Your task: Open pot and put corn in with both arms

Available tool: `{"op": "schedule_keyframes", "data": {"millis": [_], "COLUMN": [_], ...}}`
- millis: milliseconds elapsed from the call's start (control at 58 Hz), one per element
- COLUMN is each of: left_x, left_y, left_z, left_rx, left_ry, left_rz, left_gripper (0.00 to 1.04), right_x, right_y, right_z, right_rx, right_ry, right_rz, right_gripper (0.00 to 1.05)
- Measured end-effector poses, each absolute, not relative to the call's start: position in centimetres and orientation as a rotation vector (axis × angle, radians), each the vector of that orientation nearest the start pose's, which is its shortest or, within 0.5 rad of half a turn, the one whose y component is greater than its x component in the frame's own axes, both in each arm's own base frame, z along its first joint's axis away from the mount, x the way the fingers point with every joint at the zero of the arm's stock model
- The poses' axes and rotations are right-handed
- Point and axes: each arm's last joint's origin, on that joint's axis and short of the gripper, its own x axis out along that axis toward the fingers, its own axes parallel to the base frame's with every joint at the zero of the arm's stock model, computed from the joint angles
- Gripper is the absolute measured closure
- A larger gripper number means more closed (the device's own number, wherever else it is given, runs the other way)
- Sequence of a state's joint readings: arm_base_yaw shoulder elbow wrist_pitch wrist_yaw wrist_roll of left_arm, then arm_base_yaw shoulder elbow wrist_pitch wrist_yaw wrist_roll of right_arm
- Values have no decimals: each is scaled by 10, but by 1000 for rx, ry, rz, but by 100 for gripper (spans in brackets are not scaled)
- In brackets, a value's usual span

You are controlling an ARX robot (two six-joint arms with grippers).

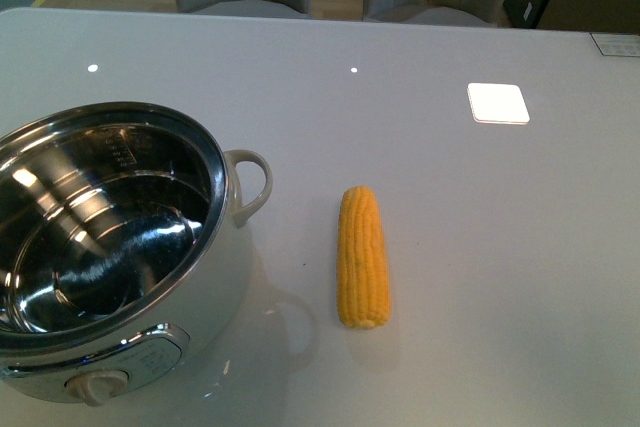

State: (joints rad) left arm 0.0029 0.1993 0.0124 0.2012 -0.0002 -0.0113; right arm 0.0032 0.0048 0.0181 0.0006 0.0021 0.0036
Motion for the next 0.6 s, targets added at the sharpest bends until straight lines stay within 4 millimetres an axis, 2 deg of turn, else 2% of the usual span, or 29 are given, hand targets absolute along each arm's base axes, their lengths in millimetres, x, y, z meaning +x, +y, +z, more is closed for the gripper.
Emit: {"op": "schedule_keyframes", "data": {"millis": [207,500,535,604], "left_x": [98,97,97,97], "left_y": [0,0,0,0], "left_z": [167,168,168,168], "left_rx": [-10,-11,-11,-11], "left_ry": [-6,-8,-8,-8], "left_rz": [3,3,3,3], "left_gripper": [101,101,98,82], "right_x": [97,97,97,97], "right_y": [0,0,0,0], "right_z": [169,169,169,169], "right_rx": [4,4,4,4], "right_ry": [-14,-14,-14,-14], "right_rz": [1,1,1,1], "right_gripper": [9,9,9,9]}}
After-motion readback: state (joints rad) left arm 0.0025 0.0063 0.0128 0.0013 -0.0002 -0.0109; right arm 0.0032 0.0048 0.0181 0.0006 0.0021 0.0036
